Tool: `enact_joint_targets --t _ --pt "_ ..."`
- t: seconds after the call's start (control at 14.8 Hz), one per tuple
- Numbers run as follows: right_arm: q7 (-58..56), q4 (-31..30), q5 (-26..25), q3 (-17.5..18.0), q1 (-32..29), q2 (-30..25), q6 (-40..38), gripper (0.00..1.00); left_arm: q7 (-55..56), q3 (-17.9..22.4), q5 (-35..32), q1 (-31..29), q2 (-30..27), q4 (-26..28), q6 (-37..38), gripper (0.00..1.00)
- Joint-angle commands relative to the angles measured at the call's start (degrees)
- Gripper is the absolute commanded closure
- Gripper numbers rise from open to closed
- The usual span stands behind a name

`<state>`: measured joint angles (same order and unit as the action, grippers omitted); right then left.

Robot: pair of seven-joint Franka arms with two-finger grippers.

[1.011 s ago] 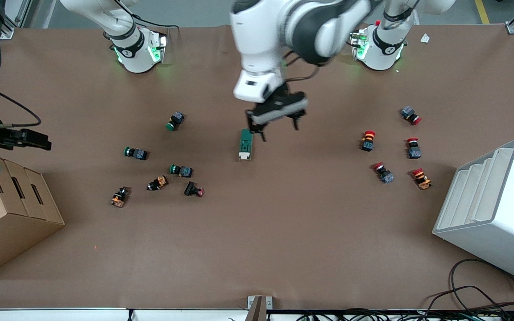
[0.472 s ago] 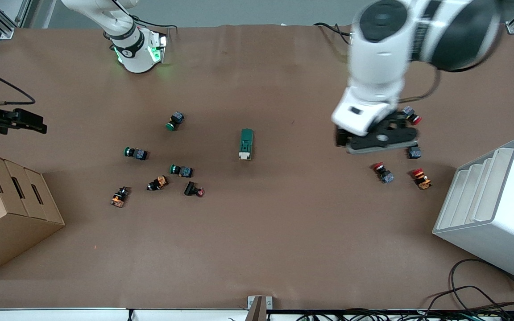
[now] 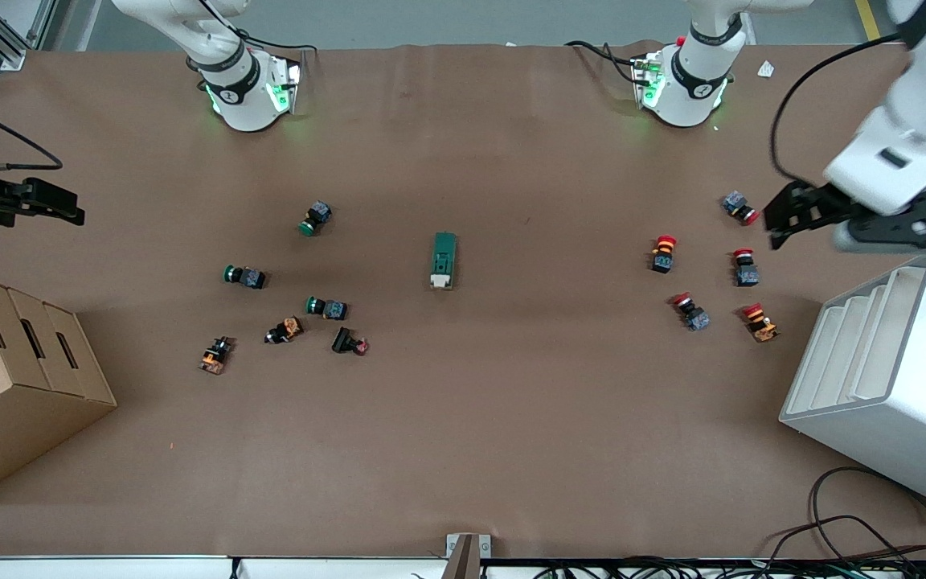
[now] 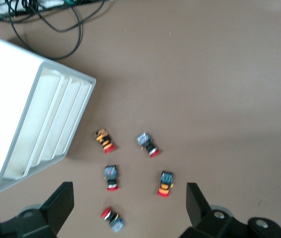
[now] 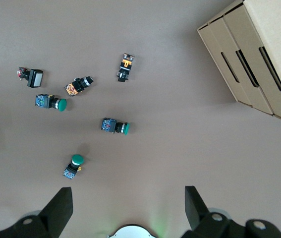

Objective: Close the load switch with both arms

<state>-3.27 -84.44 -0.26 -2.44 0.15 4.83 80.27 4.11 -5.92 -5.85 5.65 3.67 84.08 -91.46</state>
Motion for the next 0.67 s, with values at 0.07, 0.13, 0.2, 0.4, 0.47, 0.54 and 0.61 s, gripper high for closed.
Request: enact_joint_targets --t 0.07,0.13,0.2,0.4,0.47,0.54,0.61 --pt "0.11 -2.74 -1.32 1.65 -1.38 -2.55 0.94 0.0 -1.2 -0.23 1.88 0.33 -3.05 2.76 4.43 0.0" --pt "0.11 -2.74 -1.32 1.73 -1.47 -2.72 1.03 0.0 -1.29 0.12 3.9 -0.2 -4.27 3.8 4.62 0.0" --pt "0.2 -2.74 -1.23 1.73 -1.56 -2.81 0.94 0.0 -1.29 0.21 5.74 -1.33 -5.76 5.82 4.62 0.0" --pt "0.11 -2.74 -1.32 1.73 -1.73 -3.07 0.94 0.0 -1.2 0.38 6.2 -1.78 -9.46 9.87 4.54 0.0" --pt "0.2 -2.74 -1.32 1.73 -1.82 -3.16 0.86 0.0 -1.2 0.47 6.29 -1.87 -10.42 11.01 4.53 0.0" --pt "0.2 -2.66 -1.23 2.08 -2.26 -3.16 0.86 0.0 -1.2 0.56 6.29 -2.13 -11.83 12.24 4.53 0.0" --pt "0.2 -2.66 -1.23 3.39 -3.3 -3.16 0.77 0.0 -1.2 0.56 6.29 -2.31 -13.58 13.82 4.1 0.0"
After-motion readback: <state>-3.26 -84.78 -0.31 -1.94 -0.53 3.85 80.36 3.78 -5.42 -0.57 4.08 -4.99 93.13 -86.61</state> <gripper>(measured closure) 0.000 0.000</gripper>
